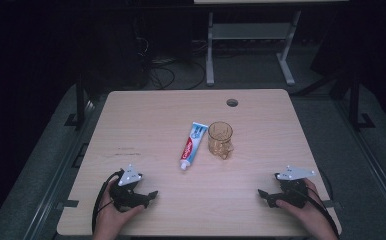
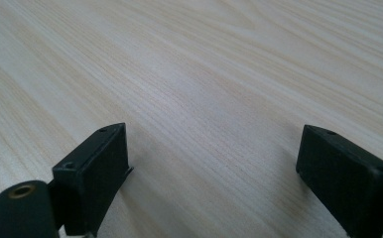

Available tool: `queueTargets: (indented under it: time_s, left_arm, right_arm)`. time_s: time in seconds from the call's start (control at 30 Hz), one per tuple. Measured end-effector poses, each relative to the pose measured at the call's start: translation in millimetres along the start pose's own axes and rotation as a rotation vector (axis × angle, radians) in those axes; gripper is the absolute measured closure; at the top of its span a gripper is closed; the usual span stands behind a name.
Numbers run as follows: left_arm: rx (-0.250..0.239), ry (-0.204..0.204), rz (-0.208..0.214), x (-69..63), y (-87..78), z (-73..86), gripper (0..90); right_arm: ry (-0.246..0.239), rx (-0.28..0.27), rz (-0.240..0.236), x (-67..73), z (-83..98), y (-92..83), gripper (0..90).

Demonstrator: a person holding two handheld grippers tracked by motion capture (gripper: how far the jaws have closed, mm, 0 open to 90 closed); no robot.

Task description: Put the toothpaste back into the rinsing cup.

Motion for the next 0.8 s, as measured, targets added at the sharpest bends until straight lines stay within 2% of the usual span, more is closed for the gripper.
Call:
queueTargets:
  time_s: [0.43,0.6,0.7,0.8]
  left_arm:
    - [-0.005,-0.004,-0.006,-0.2,-0.6,0.1,14.7]
    - [-0.003,-0.018,0.000,-2.1,-5.3,-1.6,28.0]
    - [-0.010,-0.018,0.002,-2.7,-9.0,-3.3,32.7]
    - [-0.021,-0.038,0.002,-2.3,-12.5,-5.3,40.1]
  right_arm:
    - [-0.004,0.000,-0.005,-0.4,-0.2,0.2,12.0]
    - [-0.003,0.000,-0.005,-0.3,-0.2,0.2,12.0]
    - [-0.004,0.000,-0.004,-0.4,-0.2,0.2,12.0]
    - [-0.005,0.000,-0.006,-0.5,-0.3,0.3,12.0]
Point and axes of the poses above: each handheld gripper's, and its own axes: y roughly forward along the jaws, z roughly out of its underside, x roughly to its left, the point moved 3 cm from there along y, roughly forward along the jaws, and after that the axes turned 7 degrees about z, right-handed, at the moved point
